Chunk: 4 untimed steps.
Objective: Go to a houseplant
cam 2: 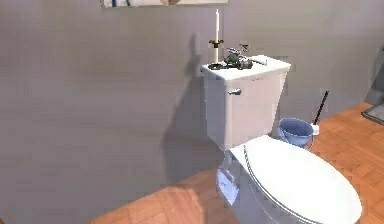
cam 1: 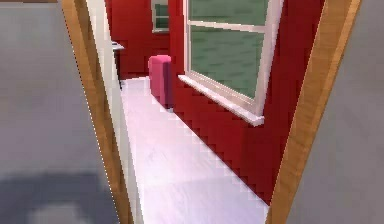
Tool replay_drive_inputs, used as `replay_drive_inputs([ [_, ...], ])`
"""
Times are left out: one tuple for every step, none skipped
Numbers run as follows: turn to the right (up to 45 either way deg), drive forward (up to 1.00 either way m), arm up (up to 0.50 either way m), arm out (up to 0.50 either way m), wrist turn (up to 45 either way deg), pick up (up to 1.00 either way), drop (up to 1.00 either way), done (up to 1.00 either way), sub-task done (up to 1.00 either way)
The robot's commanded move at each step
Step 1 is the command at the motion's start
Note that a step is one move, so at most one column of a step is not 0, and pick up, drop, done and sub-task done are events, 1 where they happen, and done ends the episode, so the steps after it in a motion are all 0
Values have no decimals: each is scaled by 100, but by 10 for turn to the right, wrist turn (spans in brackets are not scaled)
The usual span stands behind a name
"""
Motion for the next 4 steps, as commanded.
replay_drive_inputs([
  [60, 0, 0, 0, 0, 0, 0, 0, 0],
  [0, 60, 0, 0, 0, 0, 0, 0, 0],
  [-60, 0, 0, 0, 0, 0, 0, 0, 0],
  [0, 80, 0, 0, 0, 0, 0, 0, 0],
])
